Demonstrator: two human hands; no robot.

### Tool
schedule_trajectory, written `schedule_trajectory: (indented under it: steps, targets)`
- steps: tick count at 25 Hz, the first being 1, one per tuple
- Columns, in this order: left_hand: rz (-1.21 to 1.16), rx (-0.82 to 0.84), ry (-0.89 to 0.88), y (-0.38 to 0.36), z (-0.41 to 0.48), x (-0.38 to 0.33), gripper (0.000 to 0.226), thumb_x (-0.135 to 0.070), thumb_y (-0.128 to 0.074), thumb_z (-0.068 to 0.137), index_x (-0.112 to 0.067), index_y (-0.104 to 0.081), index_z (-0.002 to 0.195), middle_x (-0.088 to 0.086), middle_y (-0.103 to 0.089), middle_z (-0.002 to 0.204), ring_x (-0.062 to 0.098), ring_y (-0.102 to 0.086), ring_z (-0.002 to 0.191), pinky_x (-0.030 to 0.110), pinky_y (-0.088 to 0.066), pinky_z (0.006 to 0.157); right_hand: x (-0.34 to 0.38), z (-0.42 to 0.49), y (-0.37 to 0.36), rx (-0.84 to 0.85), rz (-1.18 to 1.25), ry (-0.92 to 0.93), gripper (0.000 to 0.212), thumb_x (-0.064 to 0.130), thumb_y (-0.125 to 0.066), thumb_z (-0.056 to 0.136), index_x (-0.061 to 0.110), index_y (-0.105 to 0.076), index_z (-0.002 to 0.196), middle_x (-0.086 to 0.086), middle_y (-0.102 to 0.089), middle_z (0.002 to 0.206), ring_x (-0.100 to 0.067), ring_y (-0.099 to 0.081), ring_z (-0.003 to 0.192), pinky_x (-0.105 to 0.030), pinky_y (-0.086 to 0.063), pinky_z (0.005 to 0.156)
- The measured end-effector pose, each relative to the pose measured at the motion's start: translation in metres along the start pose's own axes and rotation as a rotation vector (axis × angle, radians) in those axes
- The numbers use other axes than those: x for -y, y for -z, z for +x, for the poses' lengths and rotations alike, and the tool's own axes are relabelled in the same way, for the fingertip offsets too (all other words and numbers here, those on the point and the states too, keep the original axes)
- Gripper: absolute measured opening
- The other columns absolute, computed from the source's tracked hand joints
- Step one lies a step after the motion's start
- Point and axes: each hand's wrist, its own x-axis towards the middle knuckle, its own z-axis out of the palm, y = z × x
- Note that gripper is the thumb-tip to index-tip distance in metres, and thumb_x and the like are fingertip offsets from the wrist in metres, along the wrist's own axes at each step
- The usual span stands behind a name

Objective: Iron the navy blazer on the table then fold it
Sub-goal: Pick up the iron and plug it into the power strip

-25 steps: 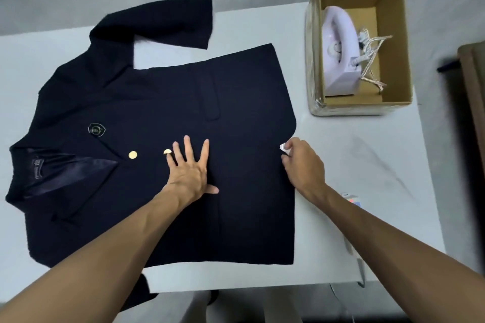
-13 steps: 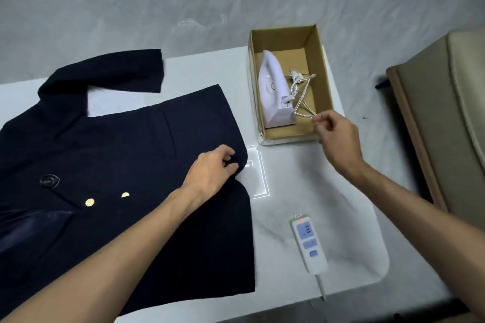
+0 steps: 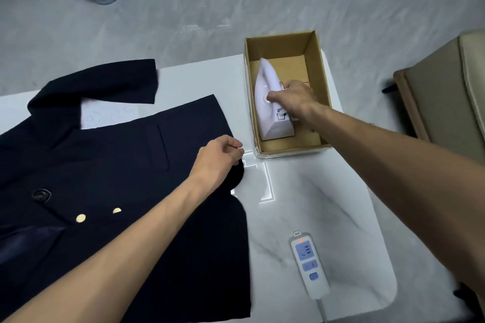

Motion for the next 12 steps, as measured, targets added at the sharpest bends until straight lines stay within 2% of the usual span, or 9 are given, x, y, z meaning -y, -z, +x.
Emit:
schedule_trajectory:
  steps: [1, 3, 5, 7, 10, 12]
  targets:
    - [-0.016, -0.001, 0.003, 0.0, -0.001, -0.001, 0.01, -0.02, -0.063, 0.093, -0.019, -0.069, 0.102, -0.001, -0.074, 0.092, 0.013, -0.07, 0.087, 0.031, -0.054, 0.09, 0.002, -0.001, 0.0, -0.019, -0.074, 0.015, 0.032, 0.044, -0.066, 0.075, 0.018, -0.057, 0.09, 0.001, -0.062, 0.082, -0.025, -0.06, 0.079, -0.028, -0.037, 0.056]
    - [-0.061, -0.005, 0.012, 0.002, -0.003, -0.004, 0.009, -0.018, -0.062, 0.094, -0.018, -0.069, 0.1, 0.001, -0.075, 0.092, 0.014, -0.071, 0.087, 0.034, -0.054, 0.091, 0.004, -0.004, 0.001, -0.043, -0.137, 0.042, 0.032, 0.044, -0.063, 0.078, 0.015, -0.059, 0.091, -0.001, -0.064, 0.08, -0.028, -0.06, 0.08, -0.029, -0.032, 0.053]
    - [-0.114, -0.014, 0.004, 0.005, -0.008, -0.009, 0.01, -0.015, -0.061, 0.094, -0.017, -0.07, 0.099, 0.002, -0.075, 0.092, 0.016, -0.071, 0.086, 0.036, -0.055, 0.091, 0.003, -0.011, 0.005, -0.088, -0.111, 0.051, 0.033, 0.042, -0.06, 0.081, 0.012, -0.058, 0.096, -0.008, -0.067, 0.089, -0.032, -0.06, 0.086, -0.031, -0.037, 0.058]
    - [-0.194, -0.041, -0.027, 0.011, -0.015, -0.021, 0.012, -0.012, -0.059, 0.095, -0.015, -0.07, 0.099, 0.001, -0.075, 0.091, 0.016, -0.071, 0.084, 0.036, -0.057, 0.089, 0.006, -0.027, 0.013, -0.151, -0.017, 0.071, 0.033, 0.041, -0.059, 0.083, 0.011, -0.057, 0.096, -0.009, -0.067, 0.089, -0.033, -0.061, 0.086, -0.035, -0.043, 0.064]
    - [-0.337, -0.069, -0.107, 0.021, -0.03, -0.059, 0.013, -0.016, -0.059, 0.097, -0.016, -0.072, 0.096, 0.0, -0.075, 0.091, 0.011, -0.069, 0.08, 0.034, -0.057, 0.087, 0.017, -0.069, 0.033, -0.332, -0.039, 0.265, 0.03, 0.041, -0.06, 0.084, 0.013, -0.051, 0.09, -0.004, -0.059, 0.084, -0.031, -0.054, 0.084, -0.036, -0.036, 0.061]
    - [-0.371, -0.094, -0.16, 0.029, -0.043, -0.087, 0.014, -0.03, -0.063, 0.095, -0.021, -0.072, 0.091, -0.003, -0.075, 0.091, 0.01, -0.069, 0.084, 0.032, -0.054, 0.088, 0.03, -0.109, 0.043, -0.44, -0.088, 0.457, 0.025, 0.036, -0.063, 0.084, 0.018, -0.046, 0.088, 0.003, -0.048, 0.077, -0.026, -0.044, 0.084, -0.033, -0.027, 0.062]
